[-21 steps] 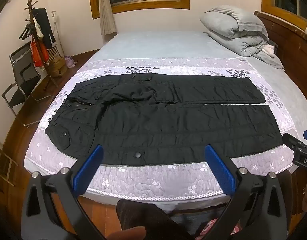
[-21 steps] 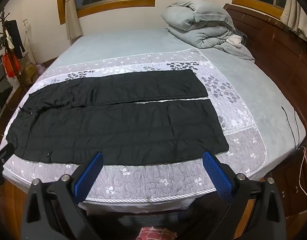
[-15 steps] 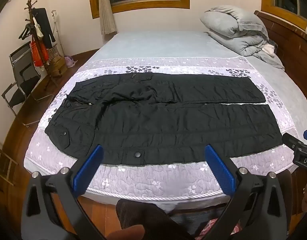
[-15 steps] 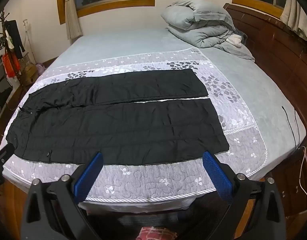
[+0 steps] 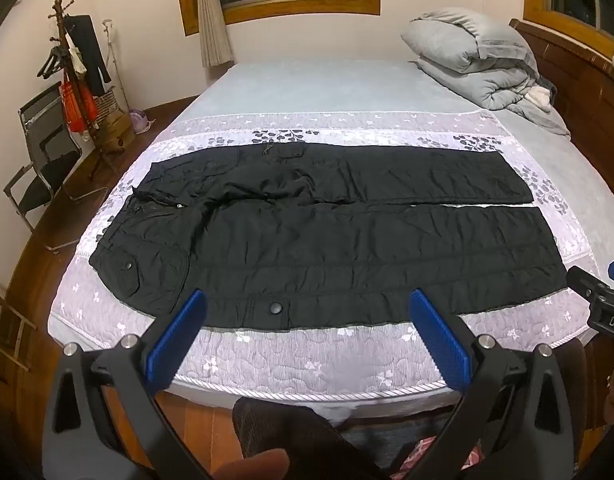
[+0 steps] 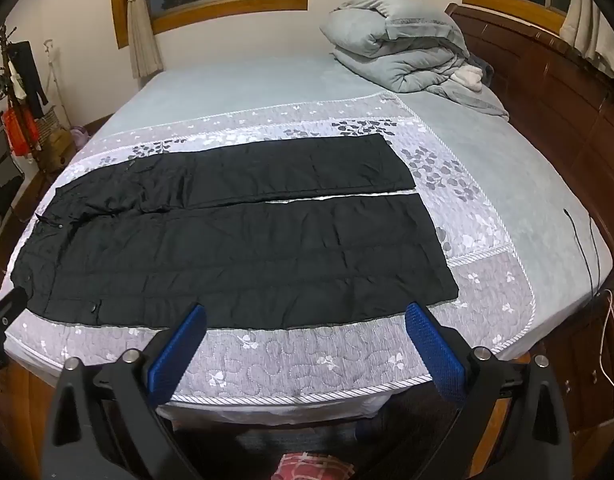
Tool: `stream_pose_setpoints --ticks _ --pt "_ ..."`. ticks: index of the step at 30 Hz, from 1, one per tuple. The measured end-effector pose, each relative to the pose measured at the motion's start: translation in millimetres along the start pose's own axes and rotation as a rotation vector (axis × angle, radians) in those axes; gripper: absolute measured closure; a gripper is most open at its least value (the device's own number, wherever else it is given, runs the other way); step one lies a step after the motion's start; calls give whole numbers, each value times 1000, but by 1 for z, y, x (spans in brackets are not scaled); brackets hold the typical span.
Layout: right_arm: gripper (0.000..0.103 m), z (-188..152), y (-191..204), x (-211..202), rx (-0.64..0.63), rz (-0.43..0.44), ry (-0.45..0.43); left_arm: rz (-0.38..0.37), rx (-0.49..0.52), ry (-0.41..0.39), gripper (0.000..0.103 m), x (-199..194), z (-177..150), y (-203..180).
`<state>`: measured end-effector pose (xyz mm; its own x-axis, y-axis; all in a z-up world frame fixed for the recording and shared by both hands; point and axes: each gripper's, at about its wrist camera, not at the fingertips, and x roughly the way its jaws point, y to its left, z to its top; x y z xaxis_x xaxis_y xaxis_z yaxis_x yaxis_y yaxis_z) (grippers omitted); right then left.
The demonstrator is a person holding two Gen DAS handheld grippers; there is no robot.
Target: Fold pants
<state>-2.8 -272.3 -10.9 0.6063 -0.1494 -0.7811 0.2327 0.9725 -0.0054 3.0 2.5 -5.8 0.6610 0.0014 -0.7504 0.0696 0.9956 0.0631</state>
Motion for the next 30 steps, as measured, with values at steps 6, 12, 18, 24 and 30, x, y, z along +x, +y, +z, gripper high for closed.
stream_pose_setpoints --ticks 6,12,18,24,30 --pt "3 -1 -1 1 3 -2 0 1 3 2 3 1 0 0" --pt "3 -1 -2 2 3 -1 -2 2 7 3 3 2 0 -1" --pt "3 0 -1 2 -1 -3 -1 6 13 5 3 2 0 -3" --pt "3 1 0 0 -1 -7 -14 8 9 2 3 2 2 -3" --pt "3 1 1 0 0 -6 -13 8 8 5 3 2 3 -3"
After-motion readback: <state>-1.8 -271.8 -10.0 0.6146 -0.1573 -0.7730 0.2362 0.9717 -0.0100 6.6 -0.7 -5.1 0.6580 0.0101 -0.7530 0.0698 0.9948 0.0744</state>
